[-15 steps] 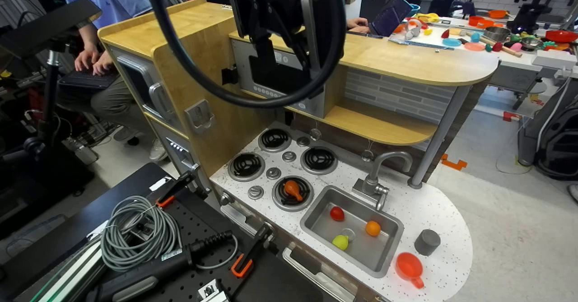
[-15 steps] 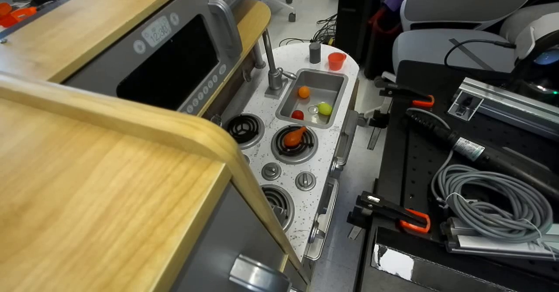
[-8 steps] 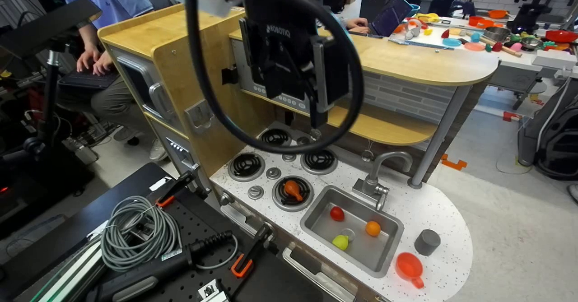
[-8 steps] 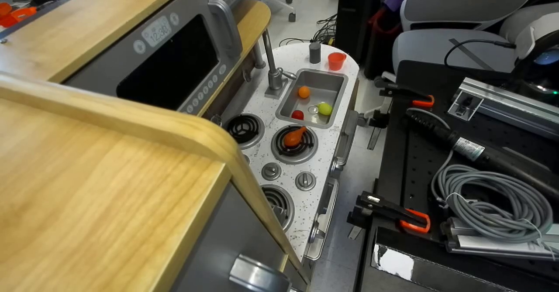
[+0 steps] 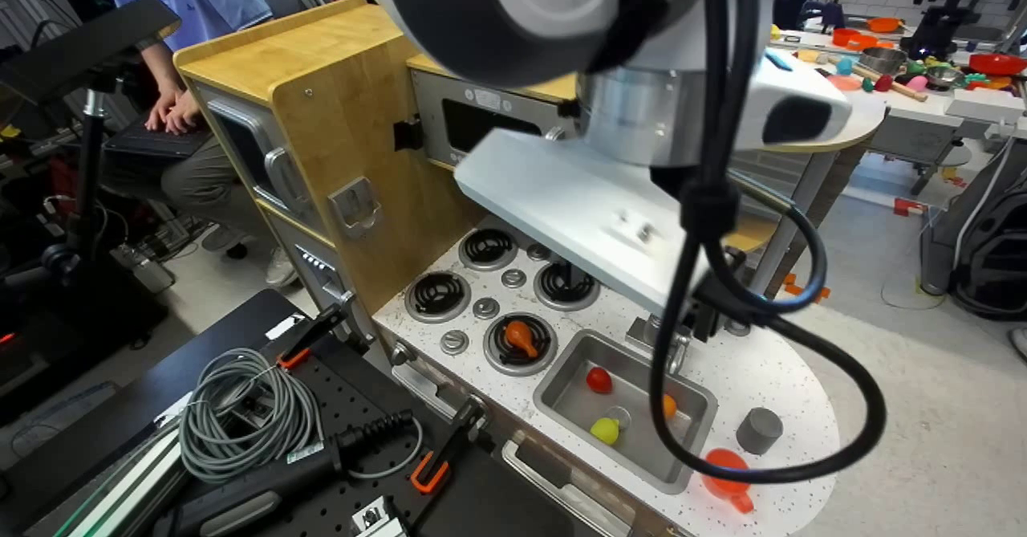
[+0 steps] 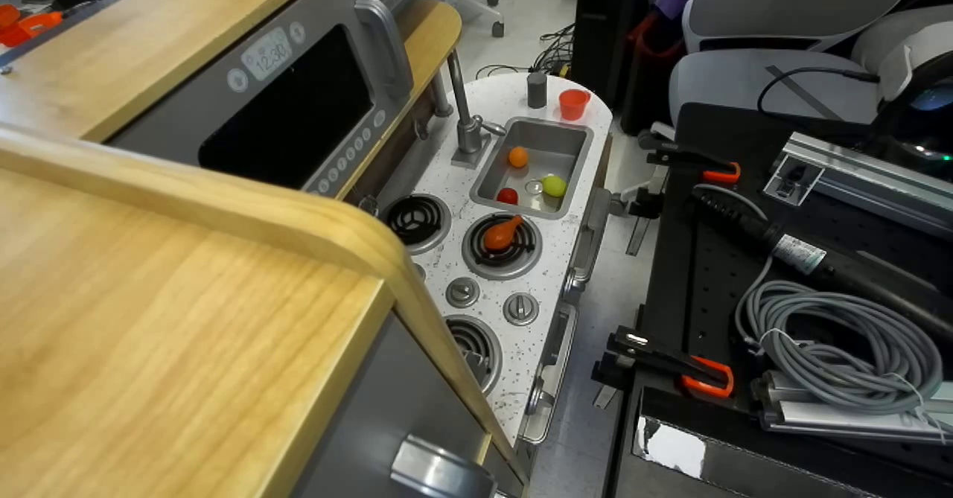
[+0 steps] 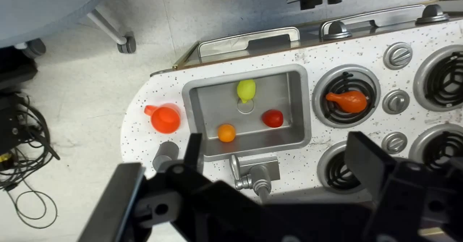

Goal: Pick the grey bottle and put it in the orange cup

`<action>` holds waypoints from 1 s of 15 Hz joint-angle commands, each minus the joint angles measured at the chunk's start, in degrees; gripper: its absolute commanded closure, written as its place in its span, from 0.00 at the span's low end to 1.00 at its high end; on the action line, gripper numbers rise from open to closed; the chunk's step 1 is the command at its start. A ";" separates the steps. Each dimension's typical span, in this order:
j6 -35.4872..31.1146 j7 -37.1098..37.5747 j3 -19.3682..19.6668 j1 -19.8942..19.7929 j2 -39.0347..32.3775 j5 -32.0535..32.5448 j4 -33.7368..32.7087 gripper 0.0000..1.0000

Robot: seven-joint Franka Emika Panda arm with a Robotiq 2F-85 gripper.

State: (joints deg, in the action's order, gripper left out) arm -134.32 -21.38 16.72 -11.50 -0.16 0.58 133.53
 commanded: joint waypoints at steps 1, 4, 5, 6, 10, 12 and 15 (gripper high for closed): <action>-4.22 -12.34 -0.43 -3.29 -11.33 -6.49 -6.21 0.00; -5.77 -18.93 -2.57 -7.51 -19.89 -8.26 -10.90 0.00; -5.81 -20.42 -3.27 -8.97 -22.88 -8.22 -12.76 0.00; -5.78 -21.44 -4.02 -10.44 -25.85 -8.05 -14.76 0.00; -4.83 -22.12 -6.14 -15.27 -37.52 -6.15 -24.69 0.00; -4.10 -21.82 -6.96 -17.02 -42.40 -5.56 -30.01 0.00; -4.76 -19.19 -6.16 -17.21 -49.51 -3.11 -38.00 0.00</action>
State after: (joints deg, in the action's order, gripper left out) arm -139.49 -42.51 11.03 -27.37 -42.34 -5.19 104.92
